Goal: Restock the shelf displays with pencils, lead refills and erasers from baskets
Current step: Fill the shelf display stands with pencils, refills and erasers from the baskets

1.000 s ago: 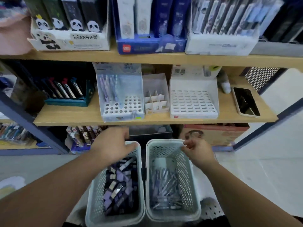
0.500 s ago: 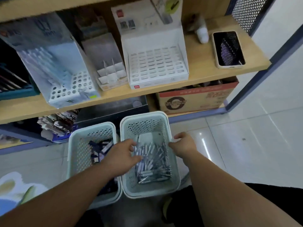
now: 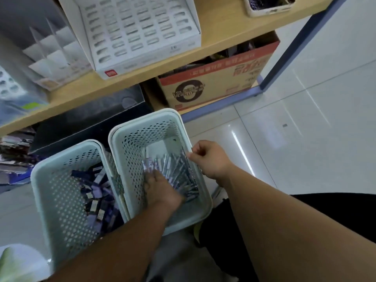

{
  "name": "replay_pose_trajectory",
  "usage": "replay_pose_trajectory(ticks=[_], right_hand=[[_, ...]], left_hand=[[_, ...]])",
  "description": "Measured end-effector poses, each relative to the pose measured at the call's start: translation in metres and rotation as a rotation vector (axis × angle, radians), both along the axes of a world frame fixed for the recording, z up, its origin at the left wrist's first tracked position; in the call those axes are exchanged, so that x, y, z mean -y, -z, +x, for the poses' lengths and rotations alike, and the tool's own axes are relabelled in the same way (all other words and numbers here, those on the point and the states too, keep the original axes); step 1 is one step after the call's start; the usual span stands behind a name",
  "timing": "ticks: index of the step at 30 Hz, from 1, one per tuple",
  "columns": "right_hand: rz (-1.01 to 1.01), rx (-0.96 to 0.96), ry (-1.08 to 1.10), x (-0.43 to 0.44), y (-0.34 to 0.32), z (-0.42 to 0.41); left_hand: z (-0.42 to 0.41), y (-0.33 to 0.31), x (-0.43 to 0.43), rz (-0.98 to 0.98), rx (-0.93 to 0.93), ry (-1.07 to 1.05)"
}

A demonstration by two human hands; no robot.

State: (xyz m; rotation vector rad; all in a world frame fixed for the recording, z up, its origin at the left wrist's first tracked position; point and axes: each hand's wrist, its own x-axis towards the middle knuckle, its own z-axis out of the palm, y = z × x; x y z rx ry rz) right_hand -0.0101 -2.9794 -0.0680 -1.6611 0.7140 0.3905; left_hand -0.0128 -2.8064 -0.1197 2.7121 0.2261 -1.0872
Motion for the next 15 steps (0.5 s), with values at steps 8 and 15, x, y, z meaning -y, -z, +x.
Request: replay_pose_trajectory(ticks=[8,15], right_hand=[[0.014,0.038,-0.003,0.001,0.005,-0.003],[0.042,0.045,0.001,0.002,0.01,-0.004]], left_hand=[[0.011,0.022,-0.005,0.017,0.067,0.062],[0.019,0.028,-0.011,-0.013,0.077,0.311]])
